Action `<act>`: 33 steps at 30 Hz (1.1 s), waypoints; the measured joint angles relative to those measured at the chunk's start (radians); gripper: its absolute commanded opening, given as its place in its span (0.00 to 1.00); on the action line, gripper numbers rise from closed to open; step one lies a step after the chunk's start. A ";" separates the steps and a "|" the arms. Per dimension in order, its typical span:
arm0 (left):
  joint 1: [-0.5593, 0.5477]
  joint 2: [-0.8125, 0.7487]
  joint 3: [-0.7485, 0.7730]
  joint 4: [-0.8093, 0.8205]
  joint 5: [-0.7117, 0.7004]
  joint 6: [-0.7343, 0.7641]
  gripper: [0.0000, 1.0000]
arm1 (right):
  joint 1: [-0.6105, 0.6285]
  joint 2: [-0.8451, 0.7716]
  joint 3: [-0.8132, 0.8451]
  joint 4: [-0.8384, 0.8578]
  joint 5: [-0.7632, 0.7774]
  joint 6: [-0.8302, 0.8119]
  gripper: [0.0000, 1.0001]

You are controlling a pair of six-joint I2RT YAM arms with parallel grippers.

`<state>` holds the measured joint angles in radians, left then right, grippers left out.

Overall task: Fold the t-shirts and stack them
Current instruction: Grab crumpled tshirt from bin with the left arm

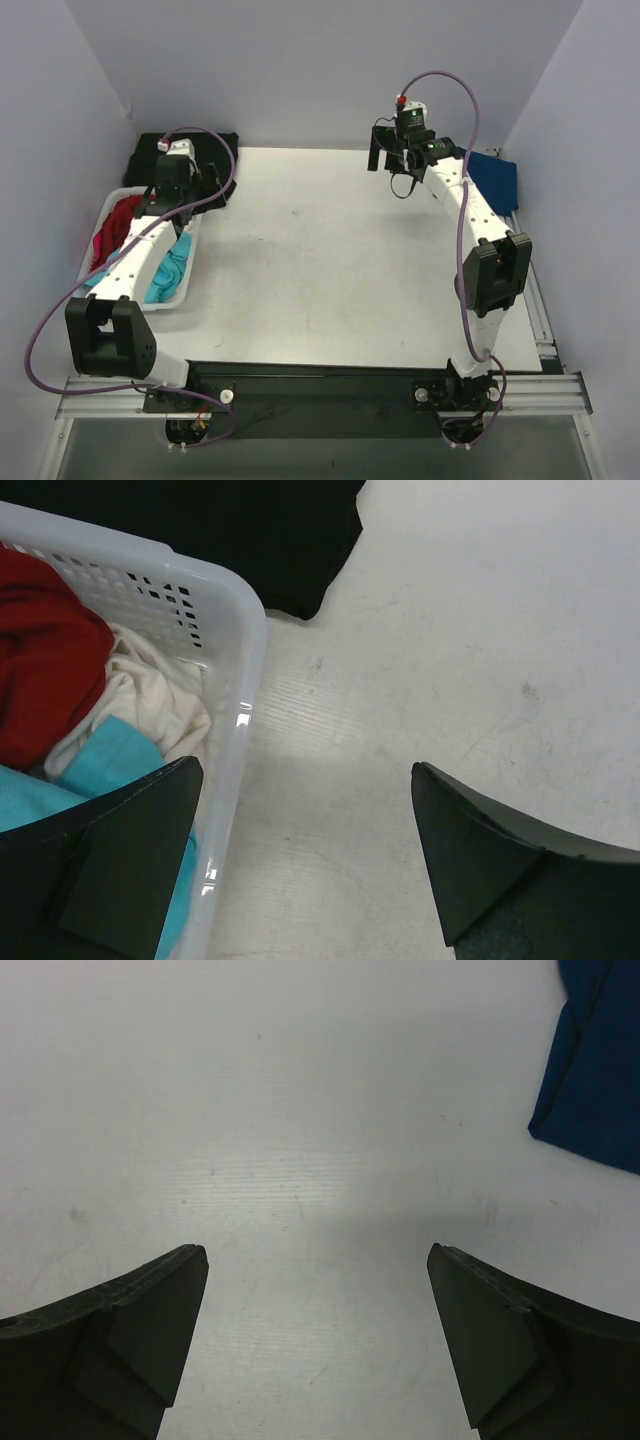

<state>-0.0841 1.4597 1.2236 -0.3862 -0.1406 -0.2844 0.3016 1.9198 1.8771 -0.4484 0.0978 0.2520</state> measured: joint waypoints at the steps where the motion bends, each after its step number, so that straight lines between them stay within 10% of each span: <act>1: 0.000 -0.002 -0.006 0.001 0.000 0.002 0.97 | 0.000 0.000 0.000 -0.001 -0.001 0.002 1.00; 24: 0.018 -0.102 0.011 -0.378 -0.458 -0.114 0.83 | 0.000 0.038 0.010 -0.008 -0.021 0.047 1.00; 33: 0.129 -0.106 0.002 -0.444 -0.440 -0.158 0.86 | 0.000 0.076 0.011 -0.028 -0.040 0.066 1.00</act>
<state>0.0448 1.3533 1.2251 -0.8307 -0.5808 -0.4423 0.3016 1.9961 1.8885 -0.4763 0.0574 0.3183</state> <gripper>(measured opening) 0.858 0.999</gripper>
